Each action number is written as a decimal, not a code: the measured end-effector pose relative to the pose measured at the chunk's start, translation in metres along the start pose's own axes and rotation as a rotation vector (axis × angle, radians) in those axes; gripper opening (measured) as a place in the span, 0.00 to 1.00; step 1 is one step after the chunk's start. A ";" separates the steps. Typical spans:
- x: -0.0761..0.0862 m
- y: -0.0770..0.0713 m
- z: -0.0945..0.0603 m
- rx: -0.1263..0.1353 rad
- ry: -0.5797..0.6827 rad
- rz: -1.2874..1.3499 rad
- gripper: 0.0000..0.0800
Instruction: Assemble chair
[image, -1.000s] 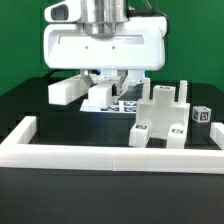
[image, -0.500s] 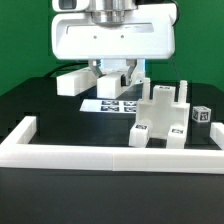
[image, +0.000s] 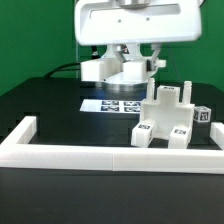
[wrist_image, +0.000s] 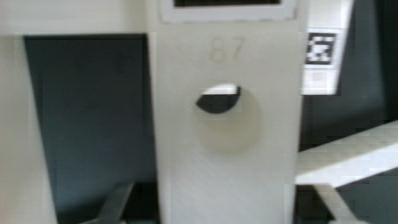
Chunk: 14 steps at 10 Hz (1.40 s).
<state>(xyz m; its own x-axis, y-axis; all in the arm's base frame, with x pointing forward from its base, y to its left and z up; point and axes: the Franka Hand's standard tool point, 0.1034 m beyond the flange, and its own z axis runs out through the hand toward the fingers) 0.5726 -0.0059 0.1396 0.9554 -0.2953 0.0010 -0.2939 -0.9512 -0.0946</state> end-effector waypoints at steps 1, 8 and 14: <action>-0.003 -0.010 -0.001 0.002 0.004 -0.009 0.36; -0.014 -0.043 0.013 -0.003 -0.005 0.057 0.36; -0.032 -0.072 0.020 -0.023 -0.014 0.109 0.36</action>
Offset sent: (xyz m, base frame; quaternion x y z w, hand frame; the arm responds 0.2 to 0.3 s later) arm 0.0106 0.0343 0.0046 -0.0097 -0.0048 0.0581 0.9983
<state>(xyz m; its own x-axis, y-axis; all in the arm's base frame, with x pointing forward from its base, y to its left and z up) 0.5635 0.0742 0.1263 0.9179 -0.3962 -0.0220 -0.3967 -0.9152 -0.0710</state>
